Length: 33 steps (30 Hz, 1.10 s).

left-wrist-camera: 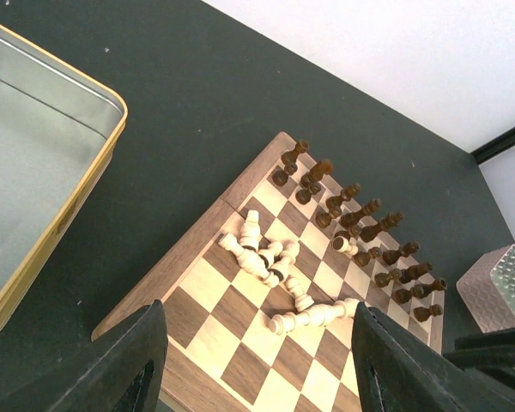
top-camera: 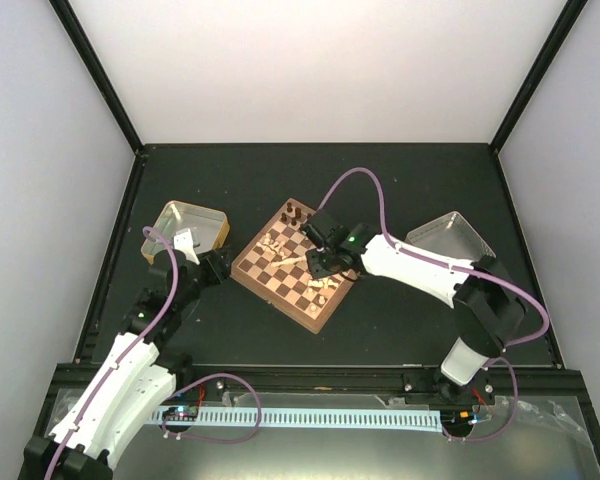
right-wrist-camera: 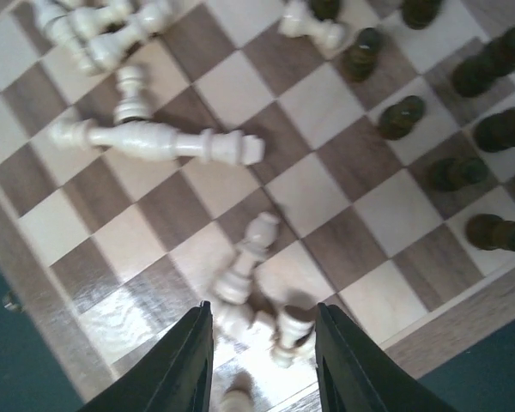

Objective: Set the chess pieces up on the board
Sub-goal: Pick up the chess piece from the chessboard.

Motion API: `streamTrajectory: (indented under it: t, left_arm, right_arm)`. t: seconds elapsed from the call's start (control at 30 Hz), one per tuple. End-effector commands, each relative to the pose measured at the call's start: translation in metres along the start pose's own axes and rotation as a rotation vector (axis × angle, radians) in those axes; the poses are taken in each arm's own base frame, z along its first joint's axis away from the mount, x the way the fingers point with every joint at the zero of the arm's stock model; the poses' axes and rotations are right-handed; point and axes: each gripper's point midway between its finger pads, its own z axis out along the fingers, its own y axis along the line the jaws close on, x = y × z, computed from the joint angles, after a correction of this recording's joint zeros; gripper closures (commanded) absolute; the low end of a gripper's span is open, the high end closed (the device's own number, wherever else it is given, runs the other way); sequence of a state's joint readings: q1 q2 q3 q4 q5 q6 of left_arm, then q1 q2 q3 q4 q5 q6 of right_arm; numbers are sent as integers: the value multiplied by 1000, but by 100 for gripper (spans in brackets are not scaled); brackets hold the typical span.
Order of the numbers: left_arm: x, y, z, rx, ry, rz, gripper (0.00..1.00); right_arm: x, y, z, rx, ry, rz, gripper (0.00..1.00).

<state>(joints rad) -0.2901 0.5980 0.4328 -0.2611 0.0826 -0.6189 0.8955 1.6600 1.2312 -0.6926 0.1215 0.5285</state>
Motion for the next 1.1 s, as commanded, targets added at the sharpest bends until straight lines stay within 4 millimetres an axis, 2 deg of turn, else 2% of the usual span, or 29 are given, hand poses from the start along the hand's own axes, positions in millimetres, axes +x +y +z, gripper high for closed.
streamTrajectory:
  t: [0.0, 0.33, 0.5, 0.8, 1.07]
  left_arm:
    - [-6, -7, 0, 27, -23, 27, 39]
    - [-3, -7, 5, 28, -1, 22, 39]
    - [-1, -6, 4, 26, 6, 25, 39]
    - [-1, -8, 4, 34, 7, 10, 39]
    - [0, -9, 3, 42, 13, 5, 39]
  right_arm:
    - [-1, -15, 12, 22, 6, 60, 64]
    - [0, 0, 44, -18, 83, 65, 62]
    - [0, 7, 53, -48, 97, 77, 64]
    - [10, 5, 68, -28, 144, 80, 75]
    - [3, -5, 72, 25, 108, 88, 88]
